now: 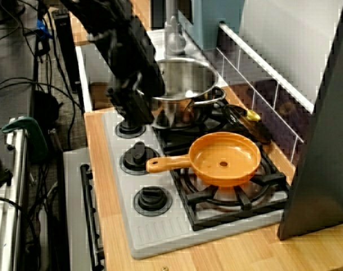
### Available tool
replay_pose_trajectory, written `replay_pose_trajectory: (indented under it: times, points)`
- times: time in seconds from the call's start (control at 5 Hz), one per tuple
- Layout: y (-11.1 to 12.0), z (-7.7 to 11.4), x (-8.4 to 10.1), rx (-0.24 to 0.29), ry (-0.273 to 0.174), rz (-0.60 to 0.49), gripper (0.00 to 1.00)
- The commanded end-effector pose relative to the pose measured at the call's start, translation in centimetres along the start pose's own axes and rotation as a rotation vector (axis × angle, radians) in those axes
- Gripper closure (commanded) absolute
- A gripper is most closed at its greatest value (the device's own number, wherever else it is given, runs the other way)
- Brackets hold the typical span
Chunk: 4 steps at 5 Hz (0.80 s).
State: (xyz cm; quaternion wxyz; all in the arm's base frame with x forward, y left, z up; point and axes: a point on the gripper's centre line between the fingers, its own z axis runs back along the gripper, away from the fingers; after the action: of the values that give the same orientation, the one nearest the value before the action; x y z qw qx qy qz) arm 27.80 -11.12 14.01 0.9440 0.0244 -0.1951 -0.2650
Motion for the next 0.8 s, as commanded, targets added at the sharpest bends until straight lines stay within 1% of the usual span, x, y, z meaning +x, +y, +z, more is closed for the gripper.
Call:
replay_pose_trajectory:
  times: [0.0, 0.2, 0.4, 0.6]
  points:
    - [-0.6, -1.7, -0.3, 0.096, -0.011, -0.006, 0.0]
    - [-1.0, -3.0, -0.5, 0.066, 0.028, -0.004, 0.0]
    - [-1.1, -3.3, -0.3, 0.047, 0.047, 0.01, 0.0]
    - [-0.9, -3.1, 0.0, 0.017, 0.054, 0.026, 0.0]
